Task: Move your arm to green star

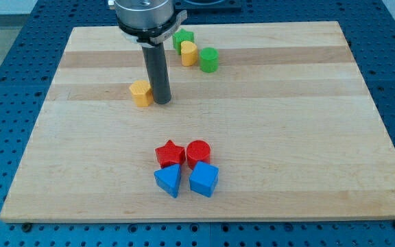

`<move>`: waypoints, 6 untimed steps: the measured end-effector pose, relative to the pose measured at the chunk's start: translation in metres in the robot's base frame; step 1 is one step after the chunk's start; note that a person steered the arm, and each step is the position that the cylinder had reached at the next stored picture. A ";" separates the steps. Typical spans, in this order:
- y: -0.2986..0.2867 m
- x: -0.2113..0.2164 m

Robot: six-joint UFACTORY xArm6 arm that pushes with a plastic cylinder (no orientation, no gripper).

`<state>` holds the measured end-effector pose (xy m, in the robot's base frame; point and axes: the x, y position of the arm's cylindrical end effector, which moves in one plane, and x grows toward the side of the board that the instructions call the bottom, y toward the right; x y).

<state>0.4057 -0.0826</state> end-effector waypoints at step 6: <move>-0.045 -0.050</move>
<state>0.3555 -0.1276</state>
